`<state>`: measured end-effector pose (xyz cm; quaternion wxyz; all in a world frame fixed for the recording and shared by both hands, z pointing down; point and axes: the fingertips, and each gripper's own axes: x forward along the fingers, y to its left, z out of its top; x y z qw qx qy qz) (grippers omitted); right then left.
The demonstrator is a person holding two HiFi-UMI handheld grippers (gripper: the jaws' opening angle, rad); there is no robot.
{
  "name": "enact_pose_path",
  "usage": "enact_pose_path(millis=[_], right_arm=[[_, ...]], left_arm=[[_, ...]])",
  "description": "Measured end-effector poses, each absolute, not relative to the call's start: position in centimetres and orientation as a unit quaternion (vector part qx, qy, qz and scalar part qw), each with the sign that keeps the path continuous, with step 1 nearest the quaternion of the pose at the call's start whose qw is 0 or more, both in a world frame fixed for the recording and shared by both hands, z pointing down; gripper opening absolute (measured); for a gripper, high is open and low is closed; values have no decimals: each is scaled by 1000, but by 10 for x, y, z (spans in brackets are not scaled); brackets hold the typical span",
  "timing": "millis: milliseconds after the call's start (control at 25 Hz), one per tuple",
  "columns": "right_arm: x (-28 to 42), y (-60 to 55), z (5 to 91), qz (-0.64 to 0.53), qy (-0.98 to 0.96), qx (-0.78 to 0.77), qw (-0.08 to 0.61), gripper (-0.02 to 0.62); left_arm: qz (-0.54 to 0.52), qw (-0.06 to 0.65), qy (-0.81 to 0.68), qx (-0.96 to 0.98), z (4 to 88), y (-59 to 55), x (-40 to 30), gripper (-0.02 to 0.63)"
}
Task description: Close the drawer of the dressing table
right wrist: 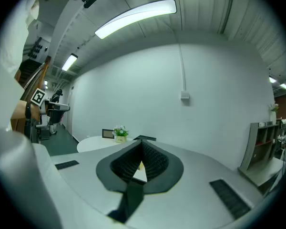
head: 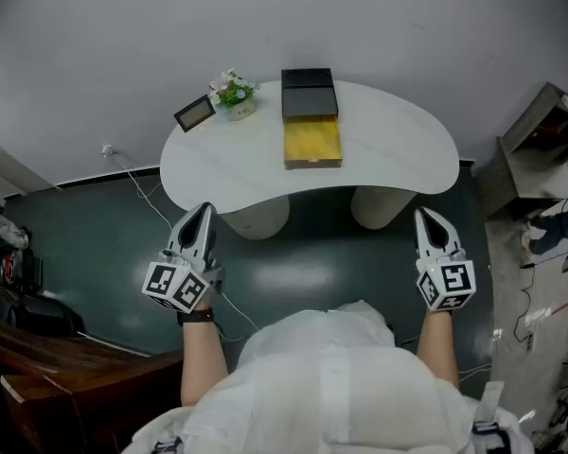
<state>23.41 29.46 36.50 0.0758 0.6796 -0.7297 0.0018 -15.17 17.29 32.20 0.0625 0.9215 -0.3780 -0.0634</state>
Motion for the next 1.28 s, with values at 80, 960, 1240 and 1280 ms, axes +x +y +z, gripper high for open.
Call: enact_pose_path(millis=[80, 960, 1240, 1280], right_arm=[[240, 293, 365, 7, -728, 682, 67, 8], [243, 289, 363, 15, -729, 683, 39, 9], [237, 285, 367, 22, -736, 675, 48, 8], [235, 285, 367, 23, -737, 674, 50, 8]], left_arm=[[-65, 62, -375, 923, 322, 171, -145, 18], [-61, 68, -373, 923, 330, 172, -144, 18], [-62, 73, -390, 916, 334, 175, -159, 18], [-63, 75, -391, 915, 335, 176, -160, 18]])
